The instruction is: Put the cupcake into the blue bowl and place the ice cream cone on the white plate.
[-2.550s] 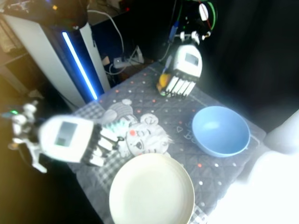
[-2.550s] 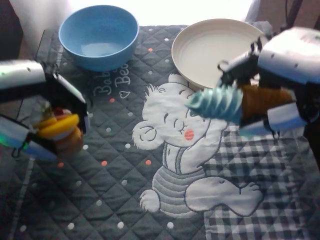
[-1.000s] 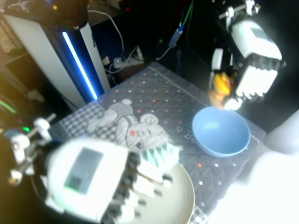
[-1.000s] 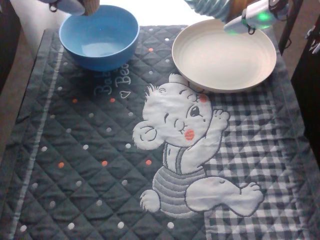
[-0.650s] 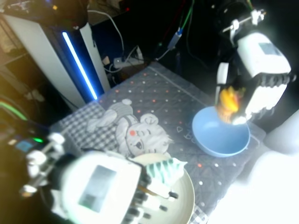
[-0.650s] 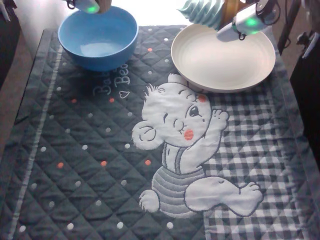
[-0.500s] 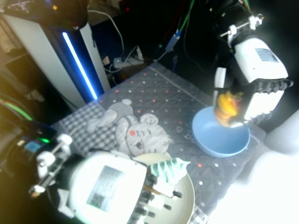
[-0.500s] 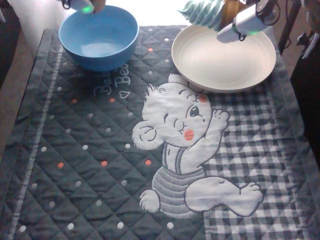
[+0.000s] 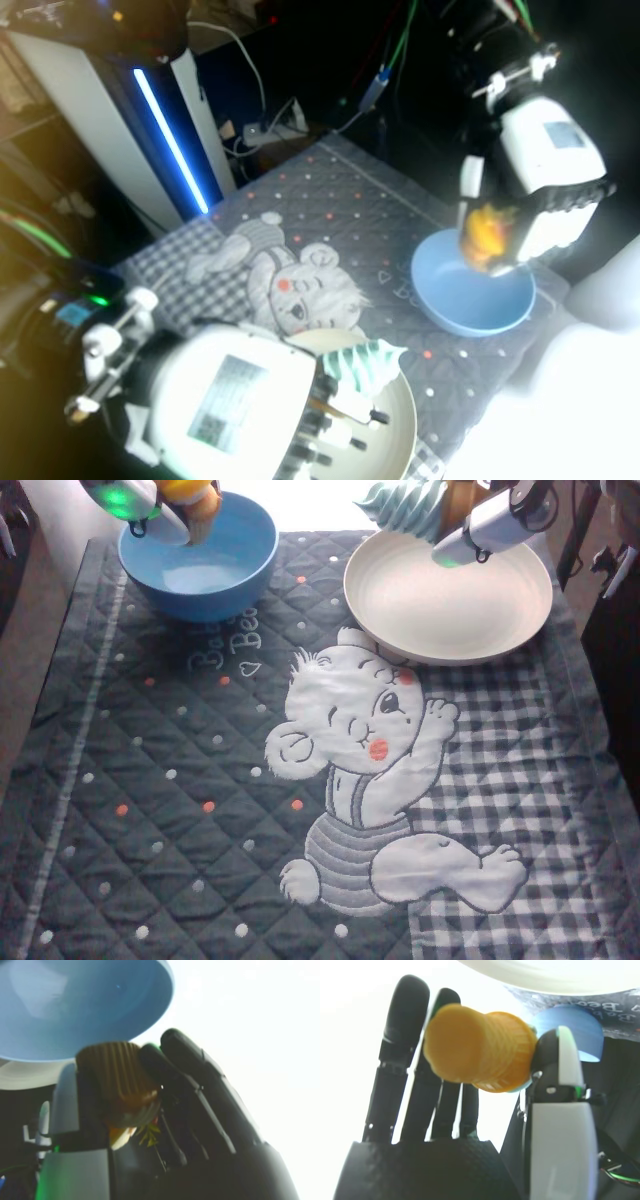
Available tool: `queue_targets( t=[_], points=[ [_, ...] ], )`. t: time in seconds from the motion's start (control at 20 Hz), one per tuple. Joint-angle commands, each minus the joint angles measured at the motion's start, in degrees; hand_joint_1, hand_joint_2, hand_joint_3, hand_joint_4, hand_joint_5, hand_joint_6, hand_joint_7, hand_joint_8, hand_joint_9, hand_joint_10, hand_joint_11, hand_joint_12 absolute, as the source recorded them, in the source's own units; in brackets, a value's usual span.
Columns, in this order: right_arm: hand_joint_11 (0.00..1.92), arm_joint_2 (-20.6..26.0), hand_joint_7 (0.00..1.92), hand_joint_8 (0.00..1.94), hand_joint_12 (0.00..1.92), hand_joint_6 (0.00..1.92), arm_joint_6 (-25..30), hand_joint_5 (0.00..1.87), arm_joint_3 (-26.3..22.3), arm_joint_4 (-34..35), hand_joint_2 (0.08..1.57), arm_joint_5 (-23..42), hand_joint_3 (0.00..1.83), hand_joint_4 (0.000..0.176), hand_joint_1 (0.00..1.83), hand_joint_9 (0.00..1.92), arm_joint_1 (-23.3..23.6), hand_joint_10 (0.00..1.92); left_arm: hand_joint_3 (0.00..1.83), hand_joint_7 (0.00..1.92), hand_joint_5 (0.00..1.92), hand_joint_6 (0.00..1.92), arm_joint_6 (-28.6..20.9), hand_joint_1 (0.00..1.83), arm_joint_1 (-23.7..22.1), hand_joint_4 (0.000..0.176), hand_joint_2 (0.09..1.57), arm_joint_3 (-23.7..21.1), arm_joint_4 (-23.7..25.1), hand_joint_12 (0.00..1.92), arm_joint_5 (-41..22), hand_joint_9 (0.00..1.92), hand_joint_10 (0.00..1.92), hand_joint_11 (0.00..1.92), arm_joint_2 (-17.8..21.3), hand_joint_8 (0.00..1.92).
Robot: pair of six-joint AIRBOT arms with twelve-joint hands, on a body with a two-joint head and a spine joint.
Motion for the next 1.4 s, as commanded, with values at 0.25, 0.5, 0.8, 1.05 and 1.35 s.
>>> queue_targets(
  t=[0.25, 0.5, 0.8, 1.05, 1.35],
  points=[
    [0.94, 0.07, 0.96, 0.39, 0.99, 0.36, 0.14, 0.77, 0.14, 0.89, 1.03, 6.71, 0.00, 0.000, 1.17, 1.26, 1.21, 0.00, 0.00, 1.00, 0.84, 0.10, -0.15, 1.27, 0.25, 0.000, 1.00, 0.22, -0.29, 0.96, -3.13, 1.05, 0.05, 0.47, -0.58, 0.36],
    [0.25, 0.13, 0.64, 0.00, 1.01, 0.00, 0.14, 0.53, 0.00, 0.89, 0.83, 6.71, 0.00, 0.000, 0.92, 0.61, 1.21, 0.00, 0.00, 0.64, 0.66, 0.00, -0.15, 1.15, 0.56, 0.000, 0.88, 0.11, 0.06, 0.59, -3.32, 0.69, 0.00, 0.46, -0.56, 0.00],
    [0.28, 0.13, 0.49, 0.00, 1.04, 0.00, 0.14, 0.42, -0.02, 0.89, 0.75, 6.71, 0.00, 0.000, 0.89, 0.60, 1.21, 0.00, 0.00, 0.60, 0.62, 0.00, -0.15, 1.18, 0.77, 0.000, 0.83, -0.01, 0.69, 0.45, -3.31, 0.64, 0.00, 0.57, -0.56, 0.00],
    [0.34, 0.13, 0.49, 0.01, 1.04, 0.00, 0.14, 0.41, -0.19, 0.89, 0.73, 6.72, 0.00, 0.000, 0.88, 0.62, 1.21, 0.03, 0.00, 0.62, 0.62, 0.00, -0.15, 1.16, 0.88, 0.000, 0.83, -0.05, 0.79, 0.43, -3.47, 0.64, 0.00, 0.53, -0.56, 0.00],
    [0.23, 0.13, 0.42, 0.00, 0.82, 0.00, 0.13, 0.36, -0.91, 0.87, 0.74, 7.14, 0.00, 0.000, 0.88, 0.47, 1.21, 0.00, 0.00, 0.53, 0.55, 0.00, -0.17, 1.08, 0.92, 0.000, 0.82, -0.36, 0.76, 0.88, -5.04, 0.47, 0.00, 0.02, -0.32, 0.00]
  ],
)
